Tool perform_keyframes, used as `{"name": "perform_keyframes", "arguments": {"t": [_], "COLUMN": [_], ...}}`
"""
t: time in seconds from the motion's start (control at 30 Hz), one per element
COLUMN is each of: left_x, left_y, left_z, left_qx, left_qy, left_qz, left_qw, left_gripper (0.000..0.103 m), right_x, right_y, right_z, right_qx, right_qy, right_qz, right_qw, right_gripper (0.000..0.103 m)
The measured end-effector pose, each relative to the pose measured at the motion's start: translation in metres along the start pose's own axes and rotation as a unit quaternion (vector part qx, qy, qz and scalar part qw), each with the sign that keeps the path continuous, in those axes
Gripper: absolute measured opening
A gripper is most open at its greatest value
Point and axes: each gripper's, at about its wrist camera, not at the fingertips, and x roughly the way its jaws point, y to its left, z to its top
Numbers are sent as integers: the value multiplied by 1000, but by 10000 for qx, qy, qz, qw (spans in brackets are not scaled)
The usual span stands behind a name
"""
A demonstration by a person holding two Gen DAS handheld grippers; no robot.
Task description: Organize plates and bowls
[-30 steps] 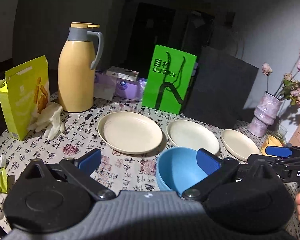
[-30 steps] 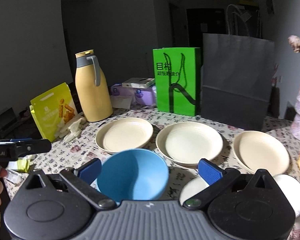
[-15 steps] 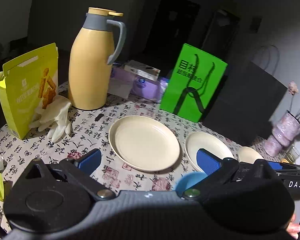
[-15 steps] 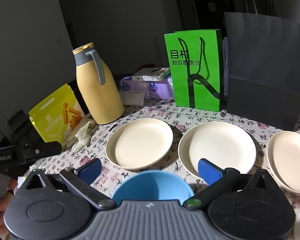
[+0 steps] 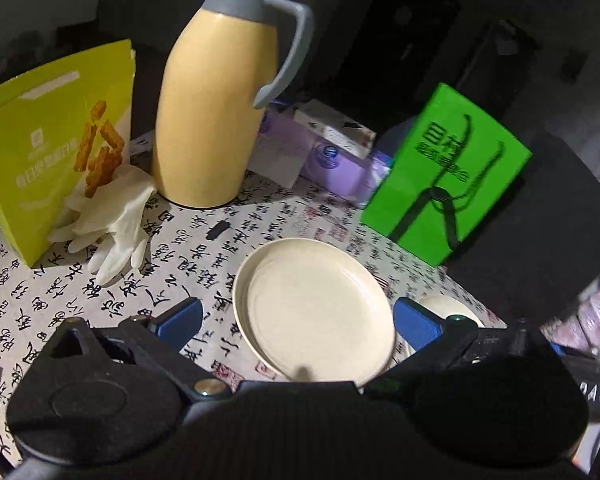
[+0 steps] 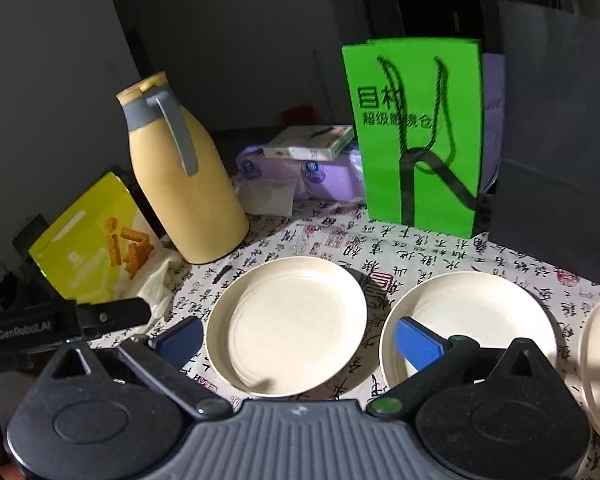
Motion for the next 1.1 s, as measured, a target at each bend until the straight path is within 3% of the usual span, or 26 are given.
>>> {"name": "perform_keyframes", "arguments": {"t": [0.37, 0.73, 1.0, 1.1], "left_x": [62, 113, 129, 128], "left_y": [18, 39, 48, 54], "left_z": [18, 3, -3, -3], "left_qx": [-468, -573, -505, -562], "left_qy": [239, 513, 690, 670], "left_qz": [354, 471, 370, 345], "left_qw": [9980, 9959, 9957, 9956], "left_gripper": [103, 103, 96, 94], "right_x": [66, 122, 149, 155], "right_y": [-4, -22, -34, -35], "right_z": [24, 21, 16, 16], "right_qx": [16, 57, 178, 171], "right_qy": [277, 499, 715, 756], "right_qz": [-250, -498, -667, -655], "right_qw": [9993, 9975, 9950, 9948], "right_gripper": [102, 99, 87, 77]}}
